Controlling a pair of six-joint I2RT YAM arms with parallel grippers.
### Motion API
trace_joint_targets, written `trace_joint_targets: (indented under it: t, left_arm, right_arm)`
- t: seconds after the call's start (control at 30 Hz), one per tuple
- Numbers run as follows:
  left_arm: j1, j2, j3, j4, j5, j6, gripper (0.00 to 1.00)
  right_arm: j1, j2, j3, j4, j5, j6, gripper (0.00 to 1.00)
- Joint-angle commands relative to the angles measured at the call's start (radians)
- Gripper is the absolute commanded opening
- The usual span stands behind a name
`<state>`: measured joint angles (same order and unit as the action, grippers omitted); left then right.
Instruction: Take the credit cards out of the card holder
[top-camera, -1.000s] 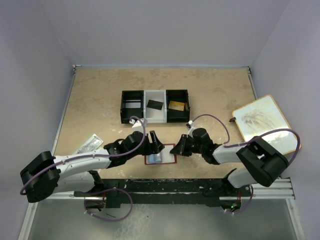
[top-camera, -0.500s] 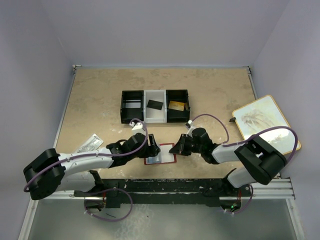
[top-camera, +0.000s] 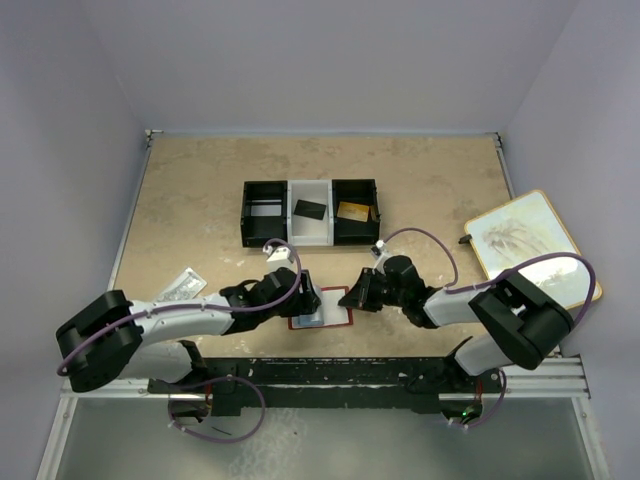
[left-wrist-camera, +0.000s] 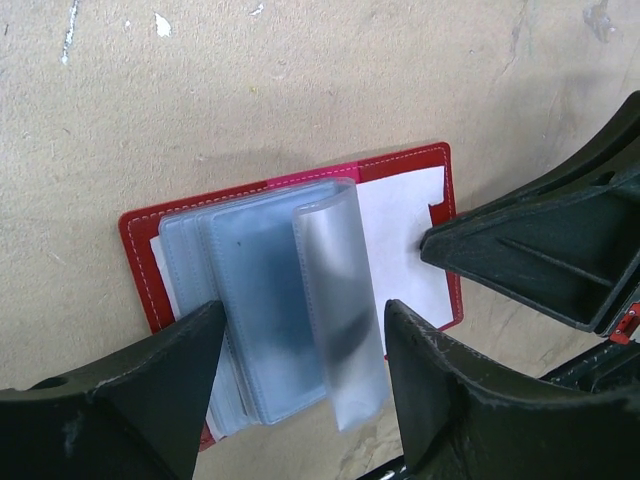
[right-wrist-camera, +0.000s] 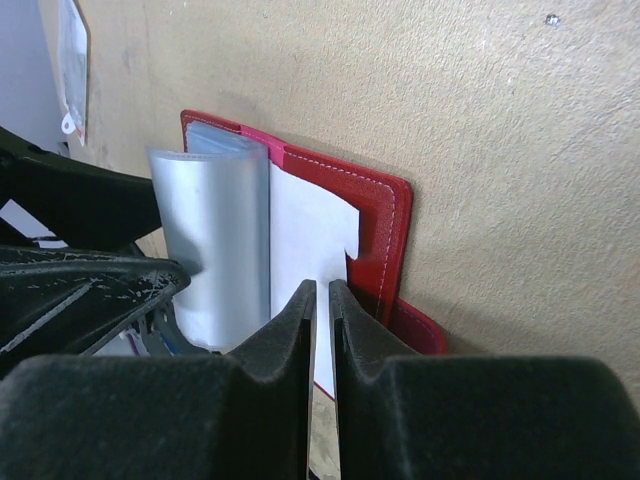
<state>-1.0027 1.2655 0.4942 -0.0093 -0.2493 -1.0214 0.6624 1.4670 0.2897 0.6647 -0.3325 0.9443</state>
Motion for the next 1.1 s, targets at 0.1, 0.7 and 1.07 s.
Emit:
trace_joint_targets:
  t: [0.1,0.7,1.07]
  left_arm:
    - [-0.016,0.018,0.038,0.077,0.063,0.011,0.60]
    - [-0.048,0.036,0.137,-0.057,0.008,0.031,0.56]
    - [-0.068,0.055,0.225,-0.226,-0.064,0.022,0.56]
  right_arm:
    - [0.001,0.026,-0.015,-0.088,0.058,-0.025,0.13]
    - [0.001,0.041,-0.006,-0.086,0.055,-0.024,0.14]
    - [0.001,0.033,-0.001,-0.100,0.056,-0.025,0.14]
